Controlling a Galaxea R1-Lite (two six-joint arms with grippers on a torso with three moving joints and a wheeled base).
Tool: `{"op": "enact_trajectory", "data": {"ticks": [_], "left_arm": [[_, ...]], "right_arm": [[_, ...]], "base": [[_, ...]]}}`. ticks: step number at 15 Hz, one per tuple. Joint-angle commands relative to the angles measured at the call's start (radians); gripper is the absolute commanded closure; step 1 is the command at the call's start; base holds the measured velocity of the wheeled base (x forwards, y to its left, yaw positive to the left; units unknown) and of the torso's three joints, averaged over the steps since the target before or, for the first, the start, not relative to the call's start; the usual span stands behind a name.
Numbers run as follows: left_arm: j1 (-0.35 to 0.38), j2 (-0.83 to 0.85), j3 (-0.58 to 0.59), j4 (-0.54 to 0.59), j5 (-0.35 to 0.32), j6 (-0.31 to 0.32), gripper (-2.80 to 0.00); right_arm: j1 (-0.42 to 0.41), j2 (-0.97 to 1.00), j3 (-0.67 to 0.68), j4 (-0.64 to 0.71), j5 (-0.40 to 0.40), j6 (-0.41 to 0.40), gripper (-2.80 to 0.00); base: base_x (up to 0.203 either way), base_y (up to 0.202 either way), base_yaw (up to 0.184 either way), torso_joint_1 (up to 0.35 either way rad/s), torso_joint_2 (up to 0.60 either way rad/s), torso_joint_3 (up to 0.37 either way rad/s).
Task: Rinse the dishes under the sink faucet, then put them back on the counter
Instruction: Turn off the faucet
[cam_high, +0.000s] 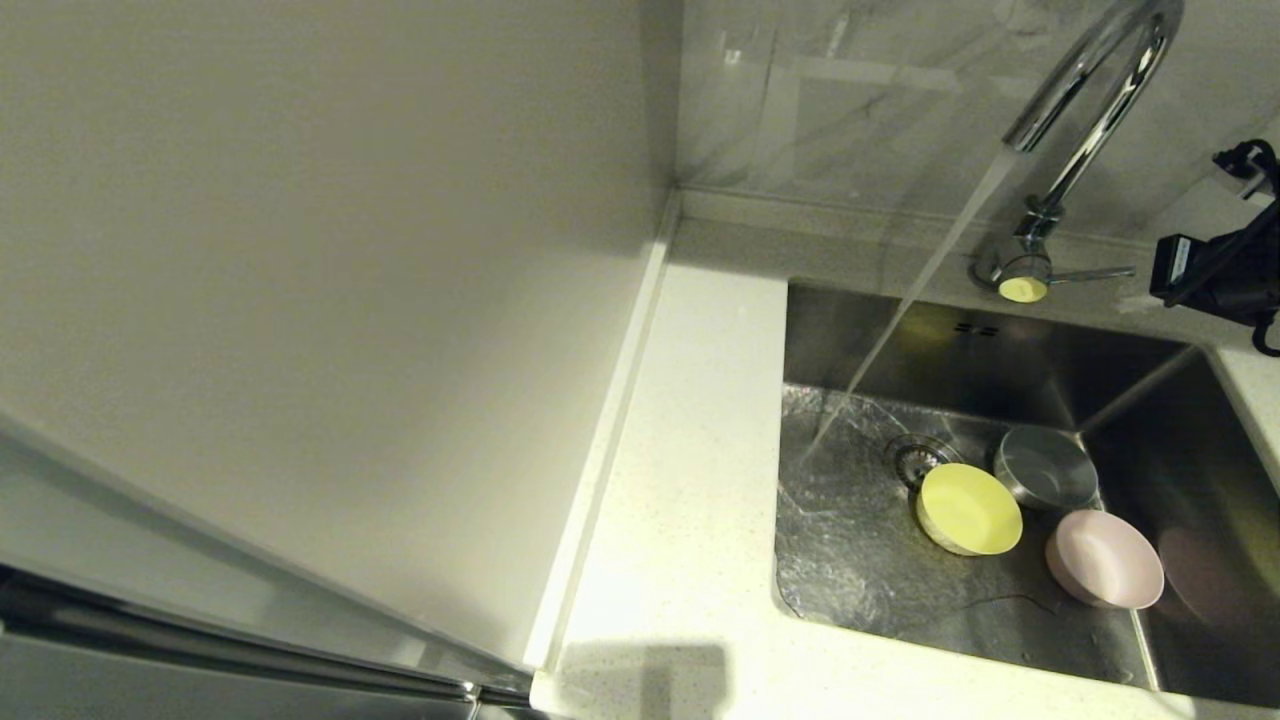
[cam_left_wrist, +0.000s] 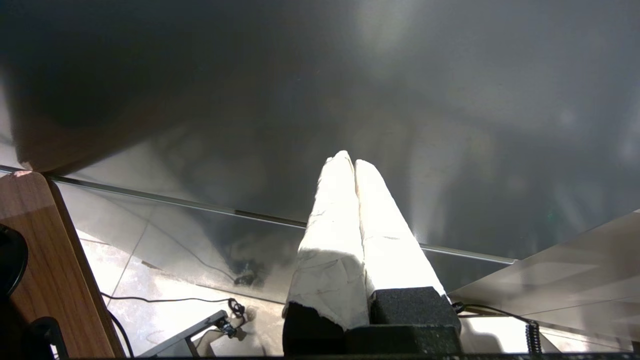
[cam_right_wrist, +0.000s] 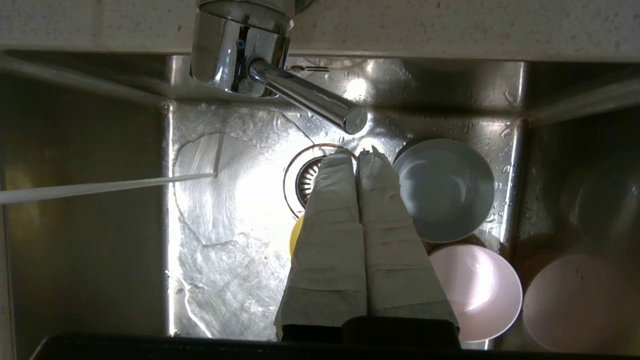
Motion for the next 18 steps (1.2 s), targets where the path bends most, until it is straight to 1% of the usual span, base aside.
{"op": "enact_trajectory", "data": {"ticks": [1, 3, 5, 7, 10, 15, 18], "left_arm": [[0.0, 0.0, 0.002, 0.0, 0.0, 0.0, 0.0], [0.0, 0.0, 0.003, 0.0, 0.0, 0.0, 0.0], [0.0, 0.0, 0.003, 0.0, 0.0, 0.0, 0.0], [0.0, 0.0, 0.003, 0.0, 0.0, 0.0, 0.0], [0.0, 0.0, 0.003, 0.0, 0.0, 0.0, 0.0], [0.0, 0.0, 0.003, 0.0, 0.0, 0.0, 0.0], [0.0, 0.0, 0.003, 0.0, 0.0, 0.0, 0.0]], "right_arm": [[0.0, -0.018, 0.016, 0.003, 0.001, 0.003, 0.0], [0.002, -0.029, 0.04, -0.019, 0.0, 0.006, 0.0], [0.005, -0.046, 0.099, -0.086, -0.005, 0.007, 0.0], [0.02, -0.07, 0.17, -0.16, -0.023, 0.008, 0.0], [0.054, -0.099, 0.237, -0.237, -0.054, 0.01, 0.0], [0.087, -0.115, 0.258, -0.244, -0.073, 0.017, 0.0], [0.09, -0.109, 0.26, -0.245, -0.103, 0.016, 0.0]], "base": [[0.0, 0.0, 0.0, 0.0, 0.0, 0.0], [0.0, 0.0, 0.0, 0.0, 0.0, 0.0], [0.0, 0.0, 0.0, 0.0, 0.0, 0.0], [0.0, 0.0, 0.0, 0.0, 0.0, 0.0], [0.0, 0.0, 0.0, 0.0, 0.0, 0.0], [0.0, 0.0, 0.0, 0.0, 0.0, 0.0], [0.0, 0.0, 0.0, 0.0, 0.0, 0.0]]}}
